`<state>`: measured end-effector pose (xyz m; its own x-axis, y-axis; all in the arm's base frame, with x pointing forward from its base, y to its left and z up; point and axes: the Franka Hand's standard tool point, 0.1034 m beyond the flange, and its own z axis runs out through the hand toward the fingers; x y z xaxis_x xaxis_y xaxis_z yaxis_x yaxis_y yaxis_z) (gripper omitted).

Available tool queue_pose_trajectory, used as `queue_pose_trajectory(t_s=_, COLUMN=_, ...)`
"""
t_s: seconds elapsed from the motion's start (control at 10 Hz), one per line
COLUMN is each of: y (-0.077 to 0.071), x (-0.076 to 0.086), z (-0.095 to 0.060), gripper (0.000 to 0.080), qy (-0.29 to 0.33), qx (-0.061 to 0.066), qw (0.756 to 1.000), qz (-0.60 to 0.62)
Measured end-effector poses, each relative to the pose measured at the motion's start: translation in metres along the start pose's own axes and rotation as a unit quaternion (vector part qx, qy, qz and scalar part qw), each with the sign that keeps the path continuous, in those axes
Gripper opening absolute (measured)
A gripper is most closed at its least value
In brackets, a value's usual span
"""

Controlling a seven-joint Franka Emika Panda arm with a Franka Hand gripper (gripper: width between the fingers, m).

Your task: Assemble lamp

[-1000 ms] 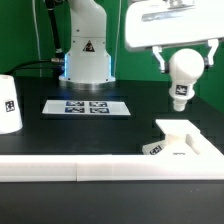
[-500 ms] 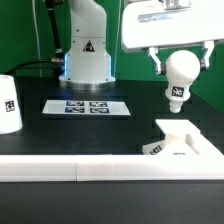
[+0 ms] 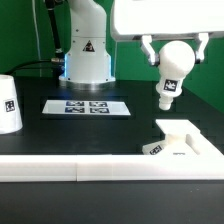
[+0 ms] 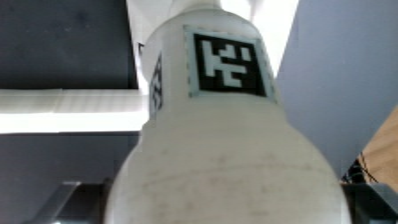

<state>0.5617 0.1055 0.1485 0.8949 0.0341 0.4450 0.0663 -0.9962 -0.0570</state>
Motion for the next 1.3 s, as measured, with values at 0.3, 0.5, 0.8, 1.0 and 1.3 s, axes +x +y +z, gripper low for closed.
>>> queue_pose_trajectory(t_s=0.3, y=0.006, x=0.009, z=0.005, gripper=0.058, qy=0.08, qx=-0.012, qw=0.997, qz=-0.005)
queue_pose_trajectory(t_s=0.5, y=0.005, x=0.012, z=0.005, gripper=0.058, qy=0.079, qx=-0.011, qw=0.997, qz=-0.004)
queue_pose_trajectory(t_s=0.8, y=0.003, x=0.016, z=0.007, gripper=0.058, qy=0.08, qx=-0.009, qw=0.997, qz=-0.005)
queue_pose_trajectory(t_s=1.0, y=-0.006, x=0.033, z=0.013, gripper=0.058, qy=0.083, qx=-0.005, qw=0.997, qz=-0.01)
queue_pose_trajectory(t_s=1.3, y=-0.005, x=0.031, z=0.014, gripper=0.058, qy=0.082, qx=-0.006, qw=0.997, qz=-0.01)
